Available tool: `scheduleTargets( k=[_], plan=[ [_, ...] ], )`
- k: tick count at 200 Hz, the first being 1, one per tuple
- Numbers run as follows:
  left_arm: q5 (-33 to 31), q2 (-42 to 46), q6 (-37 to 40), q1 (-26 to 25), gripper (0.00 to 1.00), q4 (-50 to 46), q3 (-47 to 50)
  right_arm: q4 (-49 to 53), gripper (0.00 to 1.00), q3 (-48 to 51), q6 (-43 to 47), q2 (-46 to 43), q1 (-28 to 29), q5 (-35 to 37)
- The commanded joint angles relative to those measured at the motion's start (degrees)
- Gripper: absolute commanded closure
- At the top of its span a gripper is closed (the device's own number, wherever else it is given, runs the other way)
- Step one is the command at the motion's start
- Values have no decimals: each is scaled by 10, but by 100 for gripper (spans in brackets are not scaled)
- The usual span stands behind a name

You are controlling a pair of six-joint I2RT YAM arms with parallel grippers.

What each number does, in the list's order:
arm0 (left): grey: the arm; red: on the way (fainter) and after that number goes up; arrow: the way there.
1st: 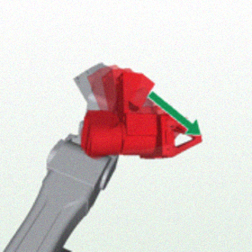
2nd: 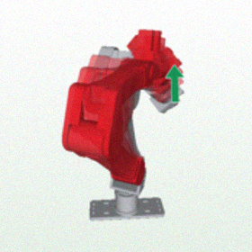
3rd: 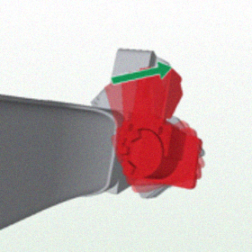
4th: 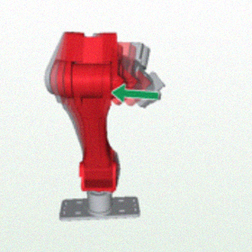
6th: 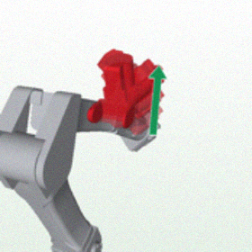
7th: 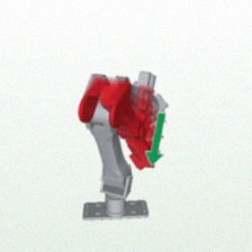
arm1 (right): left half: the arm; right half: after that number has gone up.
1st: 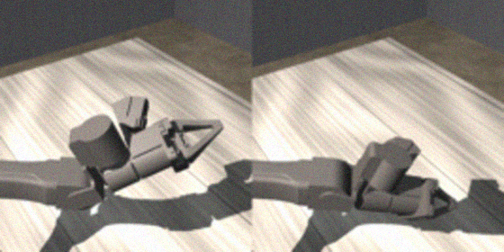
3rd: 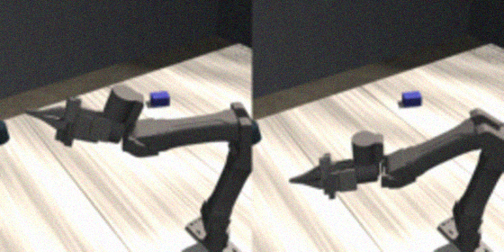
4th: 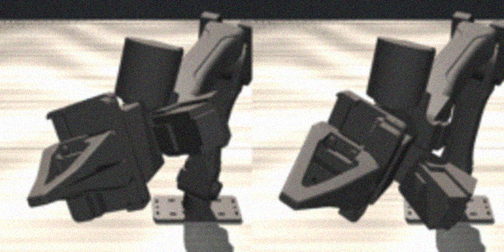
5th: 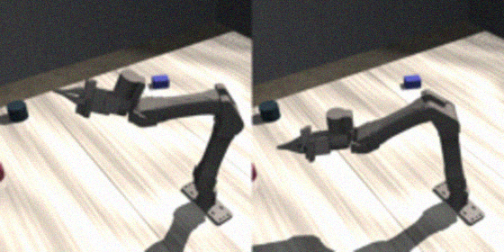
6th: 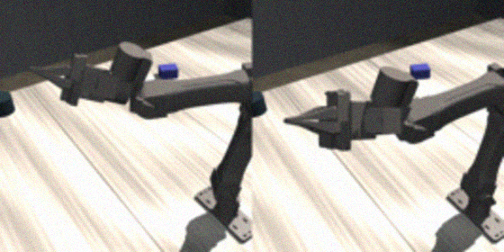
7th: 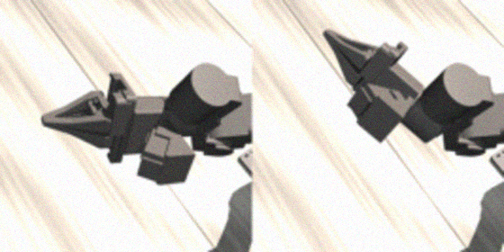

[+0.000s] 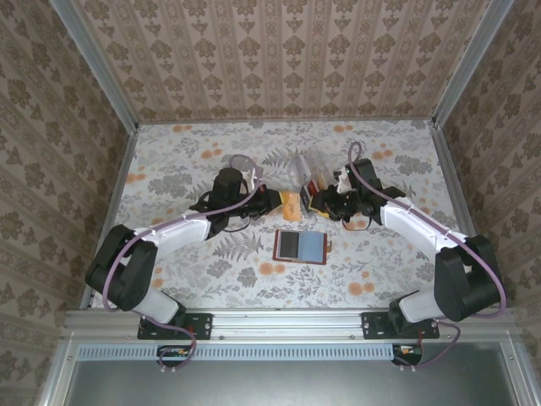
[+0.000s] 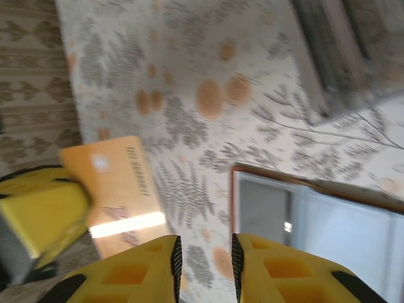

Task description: Put the credit cards into the card holder

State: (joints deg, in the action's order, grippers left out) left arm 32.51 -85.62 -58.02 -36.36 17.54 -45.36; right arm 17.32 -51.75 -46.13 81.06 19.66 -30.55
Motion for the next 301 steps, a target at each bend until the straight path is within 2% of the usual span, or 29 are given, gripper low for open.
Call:
scheduleTargets(
  k=[1, 43, 74, 132, 170, 219, 301],
  plan=[
    [-64, 33, 91, -23, 100, -123, 3, 53, 71, 16, 23, -10, 40, 65],
    [-96, 22, 103, -63, 99, -137, 15, 95, 75, 22, 6, 30, 120, 177],
    [-97, -15, 105, -85, 99, -118, 7, 129, 78, 30, 3, 54, 120, 243],
    [-94, -76, 100, -96, 100, -80, 0, 127, 82, 47, 19, 85, 96, 250],
    [-98, -83, 95, -96, 100, -72, 9, 127, 83, 51, 22, 103, 95, 256],
    [-84, -108, 58, -97, 99, -4, 34, 122, 84, 56, 23, 128, 95, 256],
    [-72, -127, 53, -101, 99, -14, 34, 116, 84, 61, 23, 132, 95, 256]
  ],
)
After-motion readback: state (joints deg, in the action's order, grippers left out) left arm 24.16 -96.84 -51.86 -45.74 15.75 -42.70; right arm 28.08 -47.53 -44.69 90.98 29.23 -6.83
